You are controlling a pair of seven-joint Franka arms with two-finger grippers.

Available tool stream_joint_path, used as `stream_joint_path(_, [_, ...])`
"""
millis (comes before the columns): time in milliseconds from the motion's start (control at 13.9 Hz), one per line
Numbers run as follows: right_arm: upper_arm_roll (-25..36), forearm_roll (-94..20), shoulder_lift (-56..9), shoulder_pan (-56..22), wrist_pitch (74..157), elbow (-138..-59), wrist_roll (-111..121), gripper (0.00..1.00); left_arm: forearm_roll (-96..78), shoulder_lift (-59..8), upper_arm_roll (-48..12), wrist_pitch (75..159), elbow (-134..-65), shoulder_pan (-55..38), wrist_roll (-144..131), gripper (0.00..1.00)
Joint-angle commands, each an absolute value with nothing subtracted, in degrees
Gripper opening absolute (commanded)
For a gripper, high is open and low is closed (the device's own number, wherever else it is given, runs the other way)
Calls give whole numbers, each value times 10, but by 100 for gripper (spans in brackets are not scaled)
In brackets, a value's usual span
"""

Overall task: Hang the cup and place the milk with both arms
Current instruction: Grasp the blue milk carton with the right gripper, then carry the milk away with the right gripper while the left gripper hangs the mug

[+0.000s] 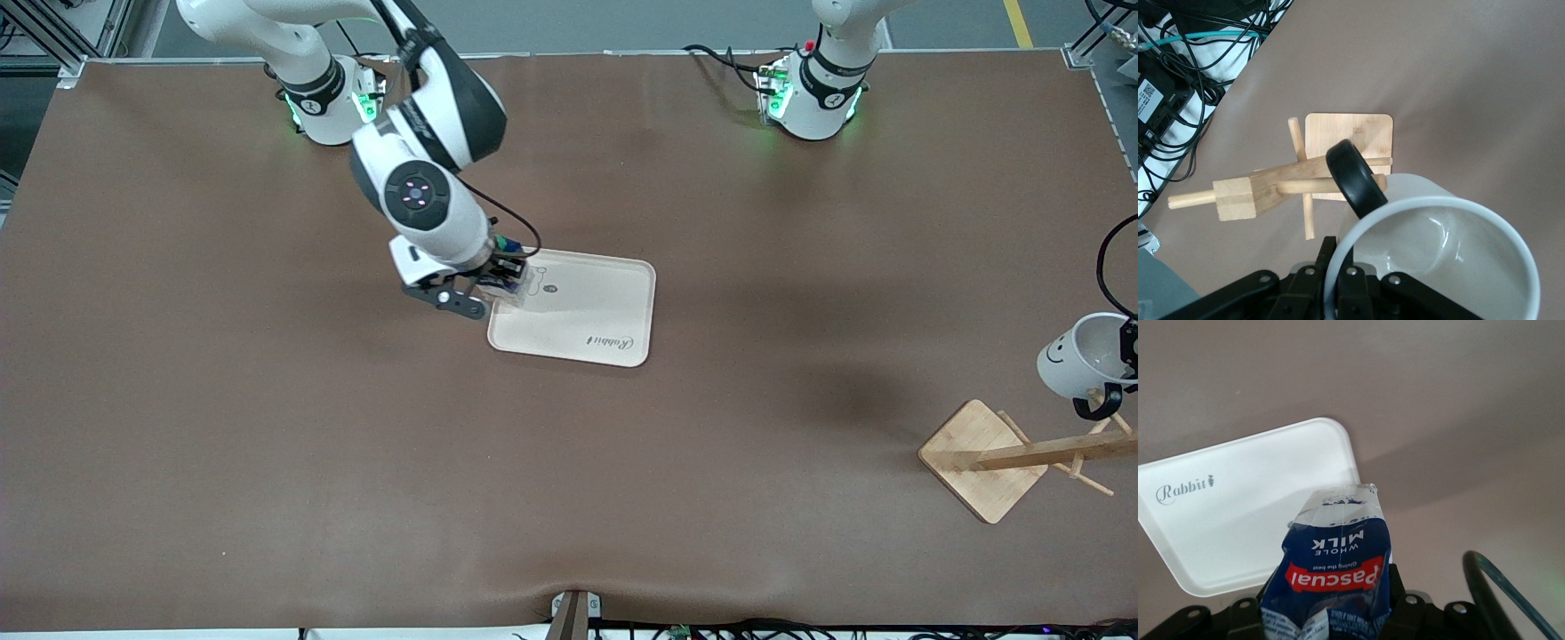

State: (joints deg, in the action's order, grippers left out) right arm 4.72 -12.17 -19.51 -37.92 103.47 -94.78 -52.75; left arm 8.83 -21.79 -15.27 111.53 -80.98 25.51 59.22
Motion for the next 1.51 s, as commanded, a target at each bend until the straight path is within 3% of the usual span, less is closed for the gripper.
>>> stream_joint_path(0, [57,-113,-159,-328,948,-917,-537,0,96,-239,-157,1145,-787,257,618,0])
stream_joint_path(72, [61,-113,-144,-308,944,-919,-534,0,96,-242,-157,1149,-787,257,617,0])
stream_joint_path(144, [62,-112,-134,-284,943,-921,-531,0,92,-242,-158,1149,-787,256,611,11])
stream_joint_path(216, [63,-108,-126,-265,943,-923,-514,0,90,-242,-158,1148,-787,253,604,45])
stream_joint_path(288, [63,-95,-123,-246,941,-924,-478,0,88,-242,-159,1147,-787,251,586,99])
stream_joint_path(577, [63,-80,-115,-172,919,-945,-373,0,54,-224,-163,1129,-788,250,538,100])
stream_joint_path(938, [63,-80,-103,-41,926,-1012,-178,0,55,-200,-173,1030,-788,235,431,100])
stream_joint_path(1226, [63,-80,-99,3,932,-1070,-120,0,54,-201,-173,1020,-787,235,428,100])
stream_joint_path(1370, [63,-80,-99,24,975,-1091,-56,0,54,-200,-173,1018,-782,234,428,100])
stream_joint_path(1442, [63,-80,-97,34,1030,-1111,-29,16,54,-200,-173,1019,-781,235,428,100])
